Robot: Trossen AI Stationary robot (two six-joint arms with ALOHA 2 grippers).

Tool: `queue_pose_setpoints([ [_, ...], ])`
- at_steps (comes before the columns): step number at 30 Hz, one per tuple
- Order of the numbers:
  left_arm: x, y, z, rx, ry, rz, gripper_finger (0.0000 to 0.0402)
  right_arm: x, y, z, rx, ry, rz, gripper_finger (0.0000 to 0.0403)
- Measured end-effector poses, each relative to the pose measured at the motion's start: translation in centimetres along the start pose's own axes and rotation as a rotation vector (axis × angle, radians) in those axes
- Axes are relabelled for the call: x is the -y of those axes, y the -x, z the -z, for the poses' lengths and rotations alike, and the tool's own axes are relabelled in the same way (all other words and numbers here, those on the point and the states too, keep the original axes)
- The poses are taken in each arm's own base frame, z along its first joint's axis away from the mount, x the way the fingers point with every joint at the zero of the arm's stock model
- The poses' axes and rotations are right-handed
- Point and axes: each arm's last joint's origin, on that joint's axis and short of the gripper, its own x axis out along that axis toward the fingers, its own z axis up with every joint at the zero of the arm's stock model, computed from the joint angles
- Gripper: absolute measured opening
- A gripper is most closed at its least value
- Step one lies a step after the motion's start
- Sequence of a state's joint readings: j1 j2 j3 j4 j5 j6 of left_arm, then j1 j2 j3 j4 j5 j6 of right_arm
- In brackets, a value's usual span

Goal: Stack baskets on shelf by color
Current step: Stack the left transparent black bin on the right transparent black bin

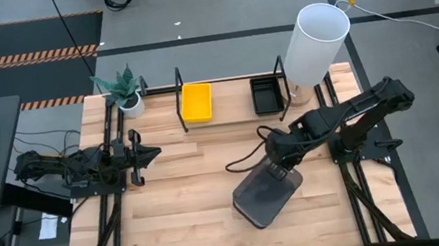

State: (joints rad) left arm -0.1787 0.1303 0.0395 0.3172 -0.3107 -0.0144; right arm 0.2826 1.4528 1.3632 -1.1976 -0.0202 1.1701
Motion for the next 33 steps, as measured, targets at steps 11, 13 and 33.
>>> queue_pose_setpoints([
  [11,0.0,0.0,0.0,-0.001,0.0,0.0,0.0036,-0.3,-3.0,0.2,0.021,0.006,-0.078,0.0],
  [13,0.0,0.0,0.0,0.0,0.0,0.0,0.0035,-0.1,-3.6,0.2,0.019,0.007,-0.074,0.0],
  [33,0.0,0.0,0.0,0.0,0.0,0.0,0.0034,3.0,-6.9,-2.4,0.093,0.055,0.066,0.0062],
])
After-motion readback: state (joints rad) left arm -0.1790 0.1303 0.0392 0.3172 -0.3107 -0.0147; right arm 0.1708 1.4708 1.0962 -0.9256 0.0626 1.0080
